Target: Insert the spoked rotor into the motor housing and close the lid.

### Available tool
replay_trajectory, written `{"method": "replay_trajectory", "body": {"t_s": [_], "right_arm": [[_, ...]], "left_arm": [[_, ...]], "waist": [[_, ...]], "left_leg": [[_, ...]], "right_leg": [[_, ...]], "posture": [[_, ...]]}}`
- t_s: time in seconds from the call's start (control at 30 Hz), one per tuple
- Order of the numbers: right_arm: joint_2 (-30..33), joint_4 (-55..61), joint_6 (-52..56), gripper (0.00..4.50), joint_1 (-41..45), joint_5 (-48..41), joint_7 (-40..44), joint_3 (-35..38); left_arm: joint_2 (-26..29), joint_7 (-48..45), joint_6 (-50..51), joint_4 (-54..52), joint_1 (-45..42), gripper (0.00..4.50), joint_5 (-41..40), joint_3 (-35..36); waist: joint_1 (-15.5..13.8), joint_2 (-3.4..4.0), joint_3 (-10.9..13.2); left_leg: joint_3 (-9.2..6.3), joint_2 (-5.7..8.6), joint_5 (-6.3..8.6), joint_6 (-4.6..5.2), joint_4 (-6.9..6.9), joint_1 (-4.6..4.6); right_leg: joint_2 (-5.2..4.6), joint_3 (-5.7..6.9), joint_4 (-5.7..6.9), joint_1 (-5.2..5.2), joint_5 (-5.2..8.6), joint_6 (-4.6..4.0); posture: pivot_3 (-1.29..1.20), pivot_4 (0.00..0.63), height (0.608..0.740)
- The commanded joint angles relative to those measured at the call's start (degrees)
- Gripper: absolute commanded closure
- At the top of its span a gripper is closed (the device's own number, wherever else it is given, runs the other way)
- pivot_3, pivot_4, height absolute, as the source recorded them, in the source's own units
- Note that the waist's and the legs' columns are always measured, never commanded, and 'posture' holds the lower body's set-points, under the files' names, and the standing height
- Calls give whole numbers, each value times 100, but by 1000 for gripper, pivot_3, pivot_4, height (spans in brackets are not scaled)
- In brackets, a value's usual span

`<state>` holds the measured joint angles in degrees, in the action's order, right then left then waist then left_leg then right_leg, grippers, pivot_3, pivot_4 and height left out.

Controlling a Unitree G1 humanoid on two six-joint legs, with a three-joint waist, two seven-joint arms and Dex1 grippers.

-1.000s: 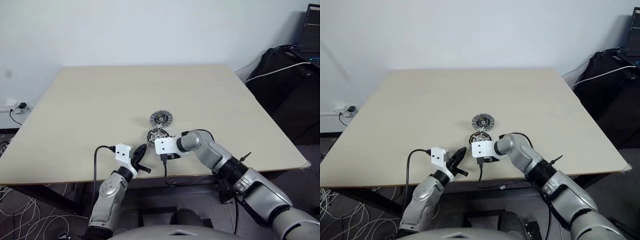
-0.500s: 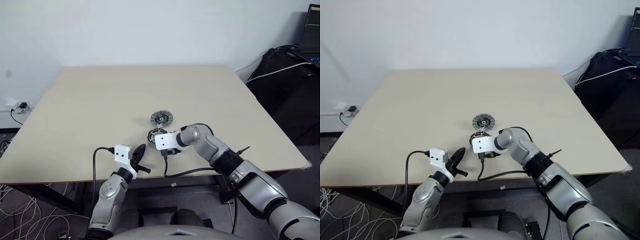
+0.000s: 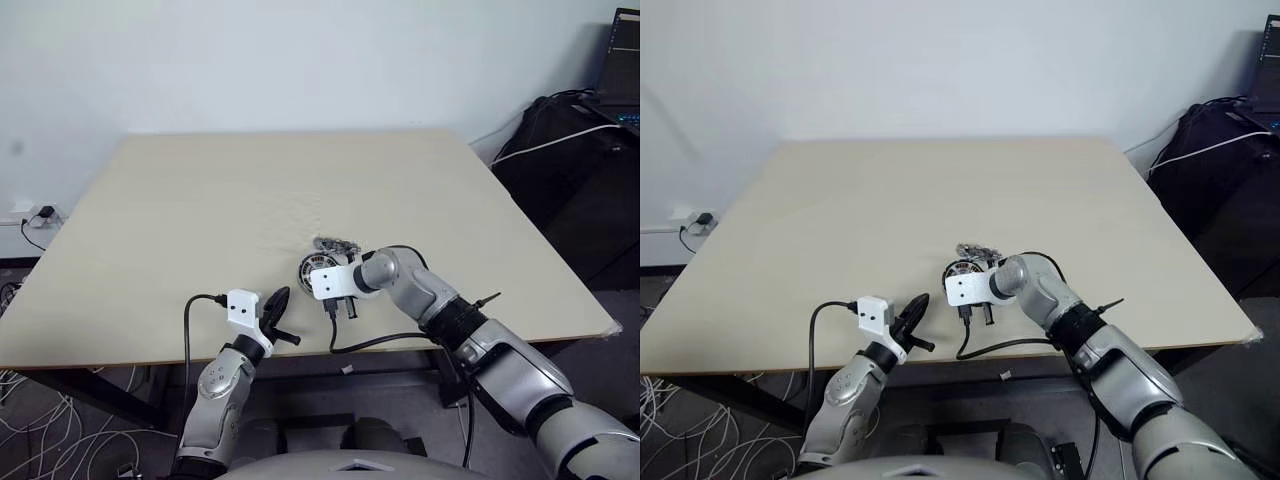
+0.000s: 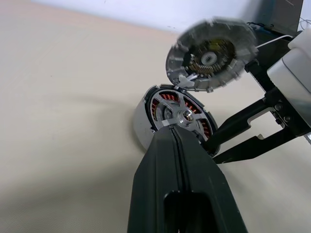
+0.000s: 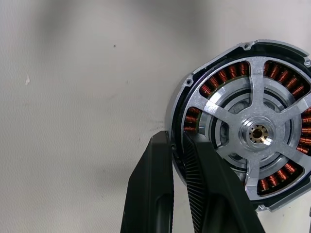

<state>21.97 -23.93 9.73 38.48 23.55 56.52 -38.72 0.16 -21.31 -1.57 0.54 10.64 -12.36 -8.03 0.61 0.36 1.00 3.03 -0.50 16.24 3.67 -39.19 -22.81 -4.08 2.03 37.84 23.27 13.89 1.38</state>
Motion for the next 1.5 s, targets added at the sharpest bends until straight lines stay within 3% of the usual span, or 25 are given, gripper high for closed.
{"method": "replay_trajectory", "body": {"t_s": [0.03, 0.53, 0.7, 0.9, 1.5], "right_arm": [[-140, 378, 317, 4391, -214, -158, -458, 511], [200, 4032, 3069, 4391, -1839, -725, -741, 1806], [-254, 5018, 4907, 4391, -2167, -1340, -936, 2379], [-824, 5129, 6244, 4391, -2015, -1777, -1621, 2834], [-1406, 4019, 7130, 4391, -1463, -2846, -2809, 3095]], "left_arm": [[-47, -16, -84, -188, -61, 4500, -68, -2], [-43, -159, 78, -21, -253, 4500, -194, -21], [-48, -217, 113, 43, -305, 4500, -227, -25], [-43, -257, 144, 79, -349, 4500, -210, -43], [-50, -157, 141, -24, -244, 4500, -197, 15]], "waist": [[-2, -1, 0], [-81, 2, 1], [-102, 2, 2], [-140, 2, 1], [-122, 3, 1]], "left_leg": [[0, 0, 0, 0, 0, 0], [-5, 3, -16, 25, -3, -76], [-17, 2, -17, 26, -5, -74], [-23, 4, -17, 27, -12, -74], [-17, 6, -23, 36, -12, -75]], "right_leg": [[0, 0, -1, 0, 0, 0], [-6, 7, -8, 54, 0, 0], [-3, 20, -8, 57, 0, -1], [-4, 26, -6, 52, 0, 0], [31, 36, -3, 30, -2, 4]], "posture": [[0, 0, 740], [0, 0, 740], [0, 0, 740], [0, 0, 740], [0, 0, 740]]}}
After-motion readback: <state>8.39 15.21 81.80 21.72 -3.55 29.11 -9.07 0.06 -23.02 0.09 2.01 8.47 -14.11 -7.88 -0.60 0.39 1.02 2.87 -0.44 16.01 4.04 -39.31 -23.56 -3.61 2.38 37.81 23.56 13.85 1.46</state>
